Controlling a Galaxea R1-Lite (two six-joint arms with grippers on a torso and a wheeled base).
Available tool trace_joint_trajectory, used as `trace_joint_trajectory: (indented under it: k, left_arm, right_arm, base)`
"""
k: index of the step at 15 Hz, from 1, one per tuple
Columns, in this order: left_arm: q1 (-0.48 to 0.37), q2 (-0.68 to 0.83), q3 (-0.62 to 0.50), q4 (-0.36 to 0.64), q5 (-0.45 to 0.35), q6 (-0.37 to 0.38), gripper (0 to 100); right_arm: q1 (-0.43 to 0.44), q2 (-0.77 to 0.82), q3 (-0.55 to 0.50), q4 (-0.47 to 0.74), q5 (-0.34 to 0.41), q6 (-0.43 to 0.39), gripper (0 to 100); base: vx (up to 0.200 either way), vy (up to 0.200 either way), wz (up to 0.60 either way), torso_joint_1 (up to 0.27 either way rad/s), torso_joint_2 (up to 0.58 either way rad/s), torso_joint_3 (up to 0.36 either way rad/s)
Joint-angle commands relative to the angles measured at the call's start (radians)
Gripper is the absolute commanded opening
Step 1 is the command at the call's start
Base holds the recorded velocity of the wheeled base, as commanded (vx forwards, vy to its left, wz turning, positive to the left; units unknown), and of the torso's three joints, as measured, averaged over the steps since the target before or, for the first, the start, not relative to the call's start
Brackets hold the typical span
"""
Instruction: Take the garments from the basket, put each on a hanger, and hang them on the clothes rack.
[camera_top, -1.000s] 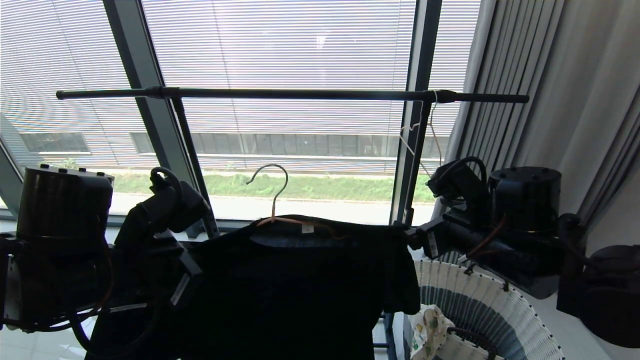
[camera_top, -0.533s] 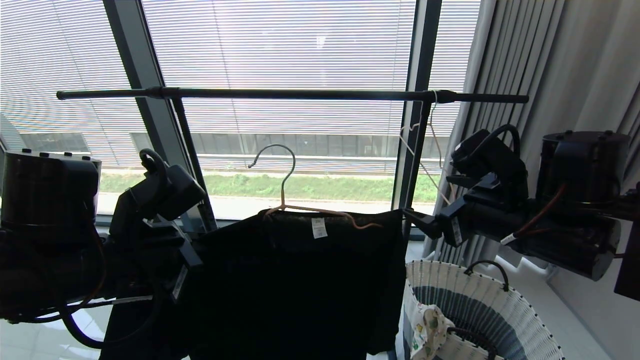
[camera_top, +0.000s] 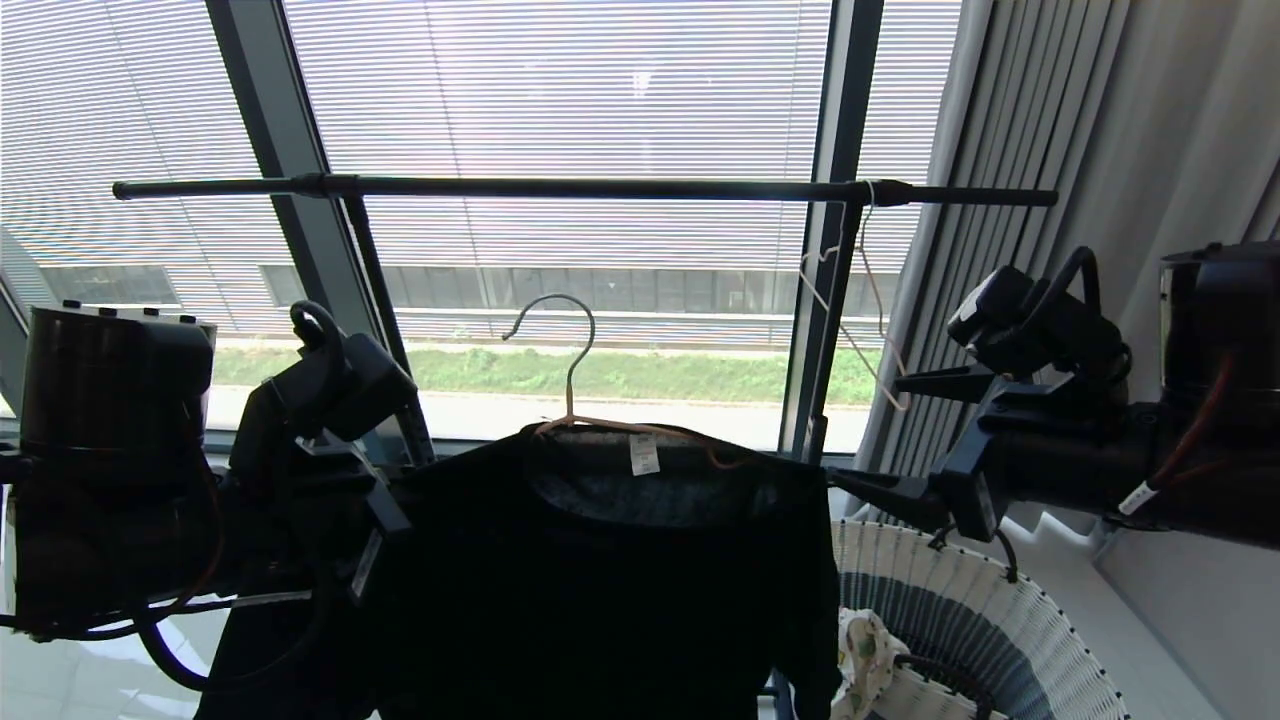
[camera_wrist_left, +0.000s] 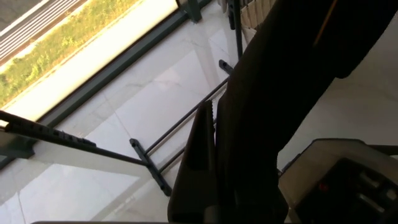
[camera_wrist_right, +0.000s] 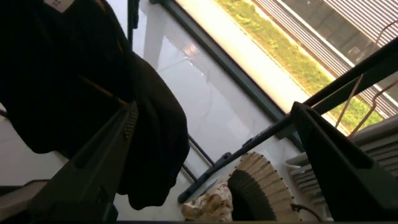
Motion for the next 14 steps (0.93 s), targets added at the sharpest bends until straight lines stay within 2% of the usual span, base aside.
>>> trace_joint_trajectory:
  k: [1, 2, 3, 7, 9, 12, 14]
  left_arm:
    - [0.001, 0.021, -0.002, -0.004, 0.000, 0.000, 0]
    - [0.002, 0.031, 0.003, -0.027, 0.000, 0.001, 0]
    - [0.004, 0.035, 0.003, -0.039, 0.000, 0.001, 0]
    - [-0.006, 0.049, 0.001, -0.060, -0.003, 0.001, 0]
    - [-0.065, 0.046, 0.001, -0.070, -0.010, -0.002, 0]
    - [-0.127, 0.078, 0.014, -0.149, -0.010, -0.002, 0]
    - [-0.156, 0.081, 0.037, -0.212, -0.009, -0.002, 0]
  right_arm:
    - [0.000, -0.069, -0.028, 0.048, 0.028, 0.001, 100]
    - [-0.008, -0.104, -0.039, 0.137, 0.034, 0.001, 100]
    - [-0.023, -0.119, -0.039, 0.163, 0.048, 0.001, 100]
    - [-0.046, -0.129, -0.048, 0.194, 0.079, -0.001, 100]
    - [0.014, -0.093, -0.084, 0.220, 0.097, -0.002, 100]
    - [0.121, -0.009, -0.179, 0.269, 0.099, -0.010, 100]
    - [0.147, 0.059, -0.246, 0.323, 0.108, -0.081, 100]
  base:
    - [0.000, 0.000, 0.00, 0.000, 0.00, 0.000]
    - [0.000, 0.000, 0.00, 0.000, 0.00, 0.000]
    - [0.000, 0.000, 0.00, 0.000, 0.00, 0.000]
    - [0.000, 0.000, 0.00, 0.000, 0.00, 0.000]
    - [0.000, 0.000, 0.00, 0.000, 0.00, 0.000]
    - [0.000, 0.000, 0.00, 0.000, 0.00, 0.000]
    - [0.000, 0.000, 0.00, 0.000, 0.00, 0.000]
